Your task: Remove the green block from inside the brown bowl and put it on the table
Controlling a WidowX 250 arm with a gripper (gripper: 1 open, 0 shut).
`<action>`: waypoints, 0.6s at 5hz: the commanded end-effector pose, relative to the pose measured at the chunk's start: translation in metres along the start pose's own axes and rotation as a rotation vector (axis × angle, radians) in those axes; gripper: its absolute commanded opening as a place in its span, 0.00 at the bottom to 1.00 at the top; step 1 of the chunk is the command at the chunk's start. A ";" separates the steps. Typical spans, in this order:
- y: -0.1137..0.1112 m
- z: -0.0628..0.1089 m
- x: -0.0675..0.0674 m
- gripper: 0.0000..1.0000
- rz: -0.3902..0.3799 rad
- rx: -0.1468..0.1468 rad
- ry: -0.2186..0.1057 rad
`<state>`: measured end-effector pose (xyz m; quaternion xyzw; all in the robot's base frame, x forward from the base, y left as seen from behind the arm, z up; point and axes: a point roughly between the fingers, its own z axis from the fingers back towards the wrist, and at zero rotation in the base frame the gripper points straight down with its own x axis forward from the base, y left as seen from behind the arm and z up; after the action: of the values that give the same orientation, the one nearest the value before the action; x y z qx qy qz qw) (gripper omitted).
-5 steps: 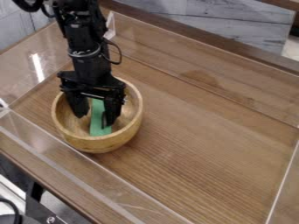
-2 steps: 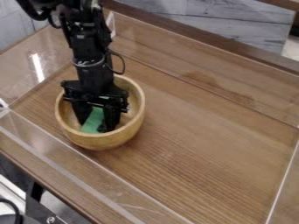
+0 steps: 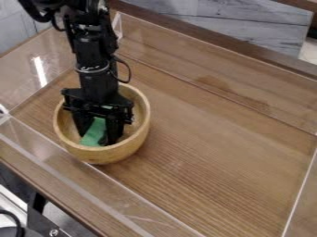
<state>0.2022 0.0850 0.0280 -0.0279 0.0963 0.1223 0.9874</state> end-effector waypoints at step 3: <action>-0.004 0.028 -0.005 0.00 0.003 -0.002 0.006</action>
<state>0.1935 0.0790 0.0435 -0.0387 0.1266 0.1211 0.9838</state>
